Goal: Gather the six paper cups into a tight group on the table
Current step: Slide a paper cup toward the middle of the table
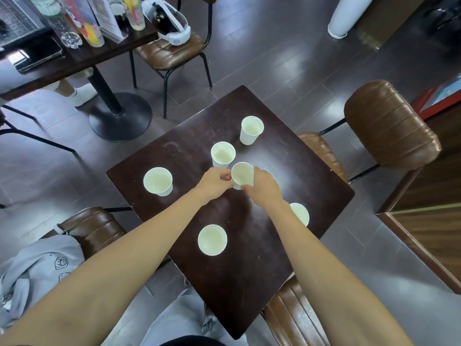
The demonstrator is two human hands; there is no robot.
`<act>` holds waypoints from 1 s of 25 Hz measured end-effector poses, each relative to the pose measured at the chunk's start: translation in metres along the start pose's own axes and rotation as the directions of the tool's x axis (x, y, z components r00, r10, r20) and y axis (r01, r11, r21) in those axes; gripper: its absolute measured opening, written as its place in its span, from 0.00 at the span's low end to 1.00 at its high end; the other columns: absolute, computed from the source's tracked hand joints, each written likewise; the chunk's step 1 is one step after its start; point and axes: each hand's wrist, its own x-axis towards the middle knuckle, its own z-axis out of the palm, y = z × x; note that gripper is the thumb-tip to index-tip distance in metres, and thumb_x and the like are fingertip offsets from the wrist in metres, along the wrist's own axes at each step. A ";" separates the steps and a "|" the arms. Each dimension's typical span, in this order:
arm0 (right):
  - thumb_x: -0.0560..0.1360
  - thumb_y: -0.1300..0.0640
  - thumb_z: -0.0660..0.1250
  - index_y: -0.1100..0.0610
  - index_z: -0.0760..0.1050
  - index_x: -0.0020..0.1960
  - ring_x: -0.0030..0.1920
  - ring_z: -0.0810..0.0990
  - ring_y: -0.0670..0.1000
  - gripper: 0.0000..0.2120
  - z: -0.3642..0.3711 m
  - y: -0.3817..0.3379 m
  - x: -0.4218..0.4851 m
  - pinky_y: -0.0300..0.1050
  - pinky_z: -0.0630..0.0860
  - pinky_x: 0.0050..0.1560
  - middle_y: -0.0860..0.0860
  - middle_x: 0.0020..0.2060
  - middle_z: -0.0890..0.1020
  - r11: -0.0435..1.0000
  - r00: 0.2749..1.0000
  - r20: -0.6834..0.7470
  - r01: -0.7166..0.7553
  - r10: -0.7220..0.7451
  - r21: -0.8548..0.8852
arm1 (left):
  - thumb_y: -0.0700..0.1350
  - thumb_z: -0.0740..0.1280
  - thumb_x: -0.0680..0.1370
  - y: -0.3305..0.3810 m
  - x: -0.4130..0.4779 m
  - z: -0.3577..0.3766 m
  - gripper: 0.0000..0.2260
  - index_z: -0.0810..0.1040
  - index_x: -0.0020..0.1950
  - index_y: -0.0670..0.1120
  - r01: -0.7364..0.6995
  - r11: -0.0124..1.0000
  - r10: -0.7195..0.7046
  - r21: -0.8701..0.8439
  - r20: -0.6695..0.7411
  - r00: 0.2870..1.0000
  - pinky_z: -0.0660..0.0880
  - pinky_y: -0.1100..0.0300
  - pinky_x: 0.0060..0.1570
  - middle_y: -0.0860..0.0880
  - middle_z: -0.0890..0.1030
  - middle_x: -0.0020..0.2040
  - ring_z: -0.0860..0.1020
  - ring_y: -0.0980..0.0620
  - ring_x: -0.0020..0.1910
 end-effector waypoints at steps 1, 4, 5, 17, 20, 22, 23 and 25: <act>0.77 0.49 0.70 0.60 0.70 0.67 0.60 0.79 0.60 0.23 -0.001 -0.001 0.002 0.50 0.72 0.50 0.58 0.62 0.79 1.000 1.000 0.004 0.006 -0.006 -0.015 | 0.40 0.71 0.76 -0.001 0.001 -0.001 0.10 0.84 0.54 0.36 0.006 1.000 -0.006 -0.004 0.005 1.000 0.73 0.56 0.51 0.37 0.83 0.47 0.74 0.52 0.46; 0.78 0.49 0.70 0.59 0.70 0.68 0.60 0.79 0.60 0.23 -0.004 -0.004 0.006 0.48 0.69 0.49 0.57 0.62 0.79 0.999 1.000 0.014 0.014 -0.014 -0.044 | 0.38 0.69 0.76 -0.003 0.003 -0.004 0.11 0.82 0.56 0.34 0.020 1.000 -0.020 0.001 0.021 1.000 0.70 0.57 0.50 0.45 0.78 0.44 0.72 0.52 0.46; 0.78 0.49 0.70 0.59 0.70 0.68 0.60 0.79 0.60 0.23 -0.005 -0.004 0.007 0.48 0.69 0.49 0.57 0.62 0.79 0.999 1.000 0.017 0.019 -0.018 -0.051 | 0.37 0.69 0.76 -0.003 0.003 -0.005 0.11 0.82 0.56 0.34 0.020 1.000 -0.020 0.003 0.025 0.999 0.70 0.57 0.51 0.45 0.79 0.44 0.72 0.52 0.47; 0.76 0.47 0.71 0.59 0.72 0.64 0.59 0.78 0.58 0.23 -0.008 -0.006 0.010 0.48 0.69 0.47 0.56 0.60 0.80 0.999 0.998 0.045 0.034 -0.034 -0.016 | 0.34 0.65 0.74 0.000 -0.003 -0.012 0.08 0.82 0.50 0.36 0.019 1.000 -0.019 0.014 0.046 0.999 0.69 0.56 0.50 0.42 0.76 0.41 0.70 0.50 0.44; 0.76 0.45 0.70 0.59 0.71 0.63 0.57 0.79 0.59 0.23 -0.010 -0.003 0.004 0.48 0.69 0.46 0.56 0.58 0.81 1.000 1.000 0.016 0.013 -0.013 0.002 | 0.36 0.63 0.78 -0.002 -0.010 -0.017 0.07 0.77 0.47 0.47 0.025 0.999 -0.026 0.031 0.034 0.999 0.71 0.57 0.50 0.46 0.78 0.43 0.78 0.50 0.43; 0.77 0.44 0.68 0.59 0.70 0.64 0.57 0.79 0.60 0.23 -0.011 0.001 -0.005 0.48 0.69 0.46 0.56 0.58 0.81 1.000 1.000 -0.022 0.011 -0.011 -0.020 | 0.40 0.64 0.80 -0.008 -0.018 -0.025 0.10 0.80 0.58 0.51 0.034 0.998 -0.035 0.043 0.027 0.999 0.76 0.59 0.54 0.48 0.84 0.49 0.85 0.50 0.48; 0.78 0.44 0.66 0.59 0.70 0.66 0.59 0.79 0.61 0.23 -0.010 0.003 -0.013 0.49 0.70 0.47 0.56 0.59 0.81 0.999 0.999 -0.032 0.014 -0.015 -0.029 | 0.41 0.65 0.81 -0.012 -0.024 -0.029 0.12 0.81 0.63 0.48 0.042 0.998 -0.043 0.055 0.026 0.999 0.77 0.59 0.54 0.48 0.85 0.51 0.86 0.52 0.48; 0.79 0.45 0.63 0.59 0.70 0.69 0.62 0.78 0.61 0.24 -0.003 0.007 -0.030 0.52 0.73 0.54 0.57 0.62 0.81 0.999 0.999 -0.005 0.031 -0.031 -0.036 | 0.43 0.65 0.82 -0.023 -0.035 -0.038 0.15 0.80 0.68 0.45 0.065 0.996 -0.066 0.064 0.021 0.998 0.79 0.64 0.49 0.49 0.86 0.52 0.86 0.58 0.46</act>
